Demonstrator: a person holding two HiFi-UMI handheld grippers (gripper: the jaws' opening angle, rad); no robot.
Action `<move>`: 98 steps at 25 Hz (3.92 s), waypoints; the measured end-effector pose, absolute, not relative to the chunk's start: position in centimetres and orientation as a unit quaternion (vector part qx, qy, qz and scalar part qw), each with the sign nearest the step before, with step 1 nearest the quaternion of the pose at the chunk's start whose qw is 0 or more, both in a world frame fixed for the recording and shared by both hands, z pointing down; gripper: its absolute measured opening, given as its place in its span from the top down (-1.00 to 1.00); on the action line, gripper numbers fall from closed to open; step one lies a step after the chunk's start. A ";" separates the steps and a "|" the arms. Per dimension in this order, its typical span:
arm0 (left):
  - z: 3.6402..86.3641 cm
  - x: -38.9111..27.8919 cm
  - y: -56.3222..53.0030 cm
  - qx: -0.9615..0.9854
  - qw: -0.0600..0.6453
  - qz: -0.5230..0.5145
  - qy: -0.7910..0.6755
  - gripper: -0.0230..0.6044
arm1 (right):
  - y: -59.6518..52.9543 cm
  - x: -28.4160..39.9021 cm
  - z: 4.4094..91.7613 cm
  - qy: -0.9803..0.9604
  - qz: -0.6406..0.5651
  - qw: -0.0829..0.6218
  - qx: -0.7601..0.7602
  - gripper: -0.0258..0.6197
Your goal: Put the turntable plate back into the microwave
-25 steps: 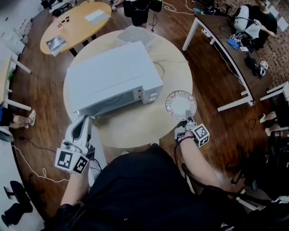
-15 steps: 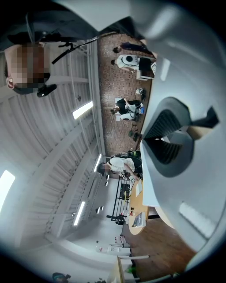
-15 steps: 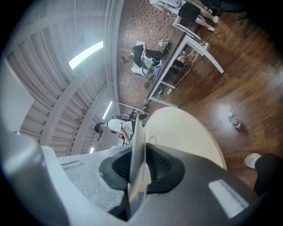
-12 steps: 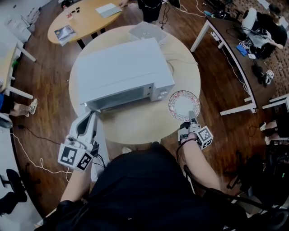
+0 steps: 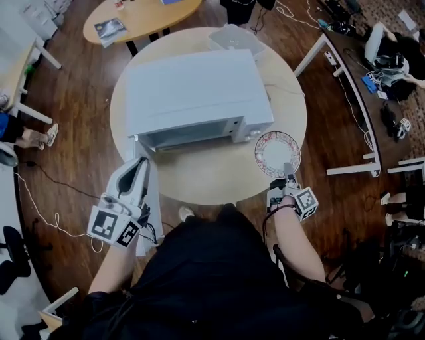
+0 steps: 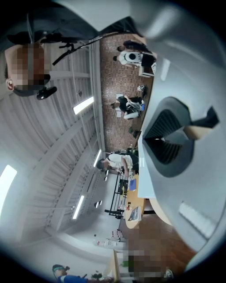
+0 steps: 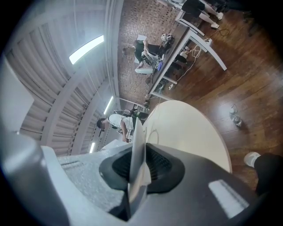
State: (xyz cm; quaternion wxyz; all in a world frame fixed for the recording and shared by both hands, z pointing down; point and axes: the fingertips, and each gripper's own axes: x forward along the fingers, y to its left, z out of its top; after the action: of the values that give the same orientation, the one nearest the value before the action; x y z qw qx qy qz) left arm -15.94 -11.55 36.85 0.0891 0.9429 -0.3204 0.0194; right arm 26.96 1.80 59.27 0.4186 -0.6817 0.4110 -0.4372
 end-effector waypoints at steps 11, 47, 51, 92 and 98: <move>36.7 -17.3 -10.6 0.942 0.086 0.010 -0.325 0.91 | 1.7 25.7 59.0 0.419 -0.438 0.421 -0.675 0.82; 35.9 -18.1 -8.2 0.948 0.080 0.008 -0.308 0.91 | 0.6 21.7 59.6 0.429 -0.460 0.428 -0.649 0.82; 35.9 -18.3 -8.3 0.946 0.081 0.007 -0.314 0.91 | 0.4 20.9 59.5 0.424 -0.473 0.426 -0.645 0.81; 35.5 -19.7 -7.4 0.943 0.074 -0.006 -0.325 0.91 | -2.4 13.2 59.3 0.497 -0.516 0.378 -0.586 0.81; 35.3 -19.6 -7.0 0.946 0.068 -0.008 -0.318 0.91 | -3.2 11.9 59.1 0.514 -0.521 0.367 -0.574 0.81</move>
State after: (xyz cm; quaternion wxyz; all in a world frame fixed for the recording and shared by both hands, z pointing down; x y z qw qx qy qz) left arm -19.61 -7.05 35.29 0.0681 0.9455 -0.3182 -0.0077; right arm 11.87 -3.24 59.14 0.3675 -0.5741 0.5141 -0.5206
